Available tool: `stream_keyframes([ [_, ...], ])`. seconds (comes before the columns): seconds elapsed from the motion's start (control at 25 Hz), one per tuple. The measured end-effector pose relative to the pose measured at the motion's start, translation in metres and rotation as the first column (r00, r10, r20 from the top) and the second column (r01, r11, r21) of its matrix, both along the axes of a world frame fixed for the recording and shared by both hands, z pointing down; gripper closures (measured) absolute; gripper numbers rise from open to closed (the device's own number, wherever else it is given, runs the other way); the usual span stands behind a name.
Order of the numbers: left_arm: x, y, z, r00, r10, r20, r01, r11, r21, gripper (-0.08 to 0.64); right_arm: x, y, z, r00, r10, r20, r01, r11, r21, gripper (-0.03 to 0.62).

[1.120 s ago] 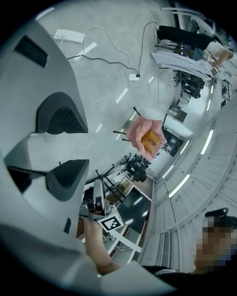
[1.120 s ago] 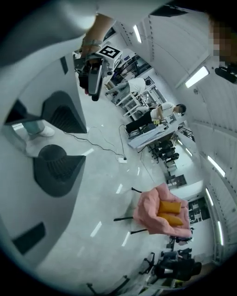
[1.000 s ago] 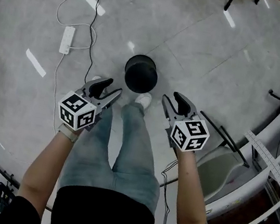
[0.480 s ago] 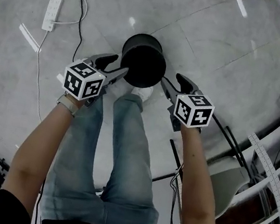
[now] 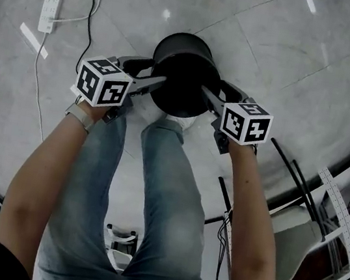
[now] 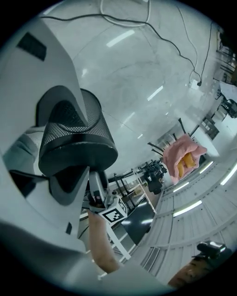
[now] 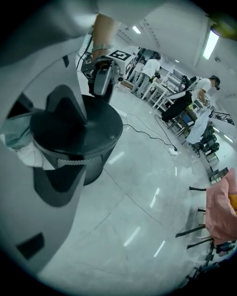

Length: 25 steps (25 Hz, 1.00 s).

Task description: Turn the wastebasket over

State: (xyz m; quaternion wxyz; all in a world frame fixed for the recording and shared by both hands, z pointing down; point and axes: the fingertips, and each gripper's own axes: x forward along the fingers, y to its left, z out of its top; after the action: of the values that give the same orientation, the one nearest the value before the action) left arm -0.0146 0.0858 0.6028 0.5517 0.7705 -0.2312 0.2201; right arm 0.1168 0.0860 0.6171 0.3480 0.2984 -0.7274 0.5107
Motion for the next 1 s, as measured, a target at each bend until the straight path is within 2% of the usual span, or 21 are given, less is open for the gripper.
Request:
stream_keyframes([
  [0.16, 0.003, 0.0, 0.012, 0.999, 0.048, 0.007, -0.048, 0.999, 0.013, 0.309, -0.002, -0.001, 0.005, 0.997, 0.027, 0.069, -0.026, 1.0, -0.015, 0.297],
  [0.2, 0.002, -0.001, 0.013, 0.999, 0.044, 0.0, -0.044, 0.999, 0.01, 0.339, -0.002, -0.002, 0.005, 0.997, 0.026, 0.074, -0.025, 1.0, -0.013, 0.291],
  [0.32, 0.0, -0.004, 0.012, 1.0, 0.015, -0.023, -0.015, 1.0, -0.01, 0.353, -0.001, -0.004, 0.004, 0.997, 0.028, 0.07, -0.028, 1.0, -0.007, 0.299],
  [0.4, 0.003, -0.007, 0.007, 1.0, 0.003, -0.02, -0.003, 1.0, -0.004, 0.353, 0.0, -0.005, 0.002, 0.996, 0.061, 0.066, -0.06, 0.998, -0.013, 0.301],
  [0.52, 0.007, -0.031, -0.009, 0.996, -0.075, -0.047, 0.077, 0.997, 0.031, 0.353, 0.005, -0.014, -0.006, 0.987, 0.139, 0.078, -0.138, 0.99, -0.009, 0.301],
  [0.64, 0.014, -0.069, -0.034, 0.987, -0.125, -0.102, 0.135, 0.985, 0.106, 0.367, 0.012, -0.029, -0.022, 0.976, 0.199, 0.084, -0.204, 0.977, 0.054, 0.304],
  [0.8, 0.03, -0.111, -0.054, 0.985, -0.085, -0.151, 0.116, 0.972, 0.203, 0.368, 0.023, -0.053, -0.031, 0.968, 0.247, 0.053, -0.252, 0.954, 0.163, 0.308],
  [1.0, 0.044, -0.132, -0.052, 0.986, 0.001, -0.168, 0.047, 0.959, 0.28, 0.362, 0.03, -0.066, -0.02, 0.949, 0.311, 0.054, -0.316, 0.923, 0.222, 0.316],
])
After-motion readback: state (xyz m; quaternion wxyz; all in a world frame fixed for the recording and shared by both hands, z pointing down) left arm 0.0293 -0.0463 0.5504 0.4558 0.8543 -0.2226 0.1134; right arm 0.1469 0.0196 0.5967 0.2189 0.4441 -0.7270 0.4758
